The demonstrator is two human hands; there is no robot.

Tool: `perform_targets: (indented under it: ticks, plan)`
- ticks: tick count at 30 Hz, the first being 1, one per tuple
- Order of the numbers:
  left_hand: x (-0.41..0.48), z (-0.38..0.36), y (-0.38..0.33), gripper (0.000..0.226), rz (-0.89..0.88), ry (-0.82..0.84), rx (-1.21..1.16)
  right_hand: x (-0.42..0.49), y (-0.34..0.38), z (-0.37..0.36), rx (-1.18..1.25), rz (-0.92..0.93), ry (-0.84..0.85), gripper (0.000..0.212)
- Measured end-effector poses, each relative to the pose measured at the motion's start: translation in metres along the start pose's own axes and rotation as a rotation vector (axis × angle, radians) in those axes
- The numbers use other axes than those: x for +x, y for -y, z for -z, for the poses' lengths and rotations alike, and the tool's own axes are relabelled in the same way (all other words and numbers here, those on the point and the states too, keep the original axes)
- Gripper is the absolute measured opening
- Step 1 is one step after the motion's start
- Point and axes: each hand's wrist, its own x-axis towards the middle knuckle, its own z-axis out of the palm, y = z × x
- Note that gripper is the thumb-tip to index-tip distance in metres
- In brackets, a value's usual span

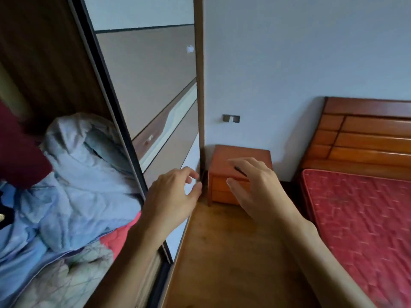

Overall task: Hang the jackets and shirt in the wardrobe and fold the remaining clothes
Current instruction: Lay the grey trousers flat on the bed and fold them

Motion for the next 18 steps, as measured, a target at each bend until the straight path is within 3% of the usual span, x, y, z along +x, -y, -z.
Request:
perform_targets:
  ticks: [10, 18]
  plan:
    - [-0.053, -0.089, -0.095, 0.03, -0.267, 0.288, -0.152, -0.139, -0.063, 0.05, -0.151, -0.394, -0.078, 0.049]
    - [-0.115, -0.154, -0.198, 0.019, -0.468, 0.477, -0.15, -0.279, -0.109, 0.105, -0.213, -0.654, -0.215, 0.047]
